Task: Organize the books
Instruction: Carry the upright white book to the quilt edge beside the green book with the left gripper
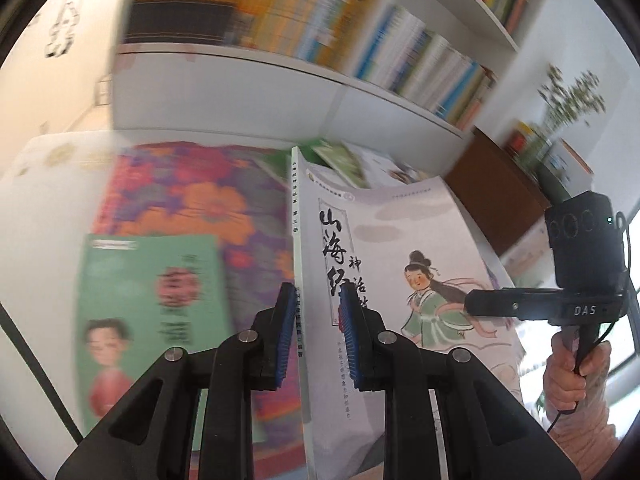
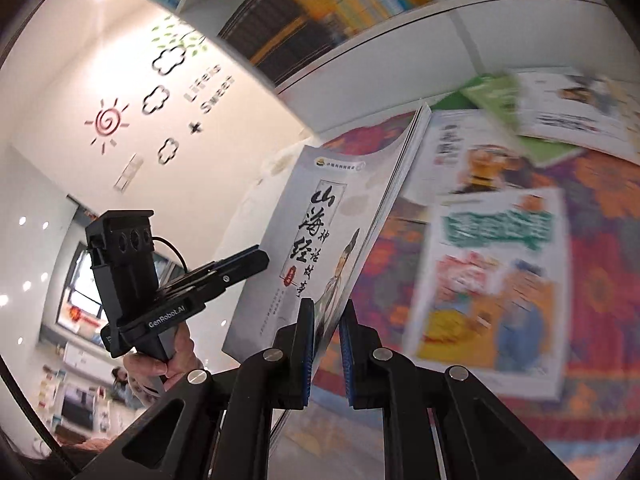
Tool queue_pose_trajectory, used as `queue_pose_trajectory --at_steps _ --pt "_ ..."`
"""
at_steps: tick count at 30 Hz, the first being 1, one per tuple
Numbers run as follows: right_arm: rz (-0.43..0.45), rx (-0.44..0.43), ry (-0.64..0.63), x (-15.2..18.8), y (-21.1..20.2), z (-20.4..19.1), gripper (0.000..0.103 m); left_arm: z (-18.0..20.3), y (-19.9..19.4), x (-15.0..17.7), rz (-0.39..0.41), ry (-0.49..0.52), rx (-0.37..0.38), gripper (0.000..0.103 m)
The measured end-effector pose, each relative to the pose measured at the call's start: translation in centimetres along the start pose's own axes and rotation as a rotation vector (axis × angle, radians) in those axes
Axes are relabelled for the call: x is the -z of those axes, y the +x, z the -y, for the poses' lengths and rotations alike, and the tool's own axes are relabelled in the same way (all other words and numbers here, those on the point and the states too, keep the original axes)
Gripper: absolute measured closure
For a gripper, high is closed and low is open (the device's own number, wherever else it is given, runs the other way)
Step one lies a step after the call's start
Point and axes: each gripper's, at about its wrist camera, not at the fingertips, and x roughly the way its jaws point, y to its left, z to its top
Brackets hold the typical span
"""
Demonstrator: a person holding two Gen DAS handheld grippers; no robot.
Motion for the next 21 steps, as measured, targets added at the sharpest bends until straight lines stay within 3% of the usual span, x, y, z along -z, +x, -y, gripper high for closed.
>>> queue_pose_trajectory --at_steps 5,9,17,21 --pt "-0.061 -0.093 -0.033 -2.9 6.3 -1.8 0.091 -5.7 -2.2 -0.5 0.041 -0.065 -0.097 0.084" --pt "-0.110 -0.141 -0.061 -4.2 11.2 -3.2 0.091 -9.0 -2.2 0.3 0.026 -0.100 -0.165 0.084" --pt "-0.194 -0.169 -0.008 -4.4 18.8 -1.9 0.091 -13.7 0.0 1.9 0.025 -0.189 -0.185 0.084" --pt "-0.208 -0.152 0.026 -3.6 20.1 -0.4 0.090 -14.7 1.1 3.3 0.014 -0.220 -0.168 0.084"
